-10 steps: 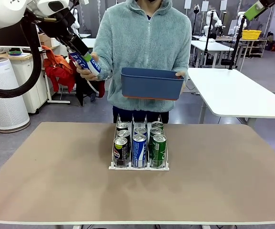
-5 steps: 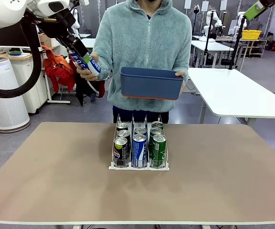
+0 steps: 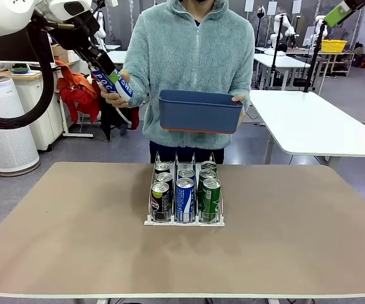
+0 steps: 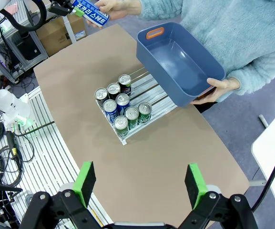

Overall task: Fill the beverage cans into the dispenser.
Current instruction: Pick up the Ionic drink handed by the human.

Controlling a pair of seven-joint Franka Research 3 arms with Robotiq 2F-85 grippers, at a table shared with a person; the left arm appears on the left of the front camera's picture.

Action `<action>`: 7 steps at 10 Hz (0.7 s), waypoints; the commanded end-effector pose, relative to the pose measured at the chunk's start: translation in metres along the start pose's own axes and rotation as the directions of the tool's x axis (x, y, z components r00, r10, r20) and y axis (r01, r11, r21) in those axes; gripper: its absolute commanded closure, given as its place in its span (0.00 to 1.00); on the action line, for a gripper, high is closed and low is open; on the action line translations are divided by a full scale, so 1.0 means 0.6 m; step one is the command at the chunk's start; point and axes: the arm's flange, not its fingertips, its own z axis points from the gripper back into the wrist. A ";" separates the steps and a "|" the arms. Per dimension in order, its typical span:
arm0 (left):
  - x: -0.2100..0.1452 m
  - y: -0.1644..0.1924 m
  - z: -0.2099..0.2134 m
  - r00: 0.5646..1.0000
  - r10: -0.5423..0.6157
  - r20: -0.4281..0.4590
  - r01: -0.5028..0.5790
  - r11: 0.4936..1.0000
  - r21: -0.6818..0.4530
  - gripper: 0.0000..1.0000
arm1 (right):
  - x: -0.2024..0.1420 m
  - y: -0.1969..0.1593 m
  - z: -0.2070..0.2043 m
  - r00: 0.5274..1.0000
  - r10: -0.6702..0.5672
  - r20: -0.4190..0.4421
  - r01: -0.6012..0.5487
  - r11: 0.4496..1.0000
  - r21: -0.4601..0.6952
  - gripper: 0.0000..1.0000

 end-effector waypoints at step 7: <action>-0.002 0.001 0.002 1.000 -0.007 -0.011 0.008 1.000 0.006 1.00 | -0.005 0.006 -0.004 1.000 -0.008 -0.002 0.008 1.000 -0.002 0.00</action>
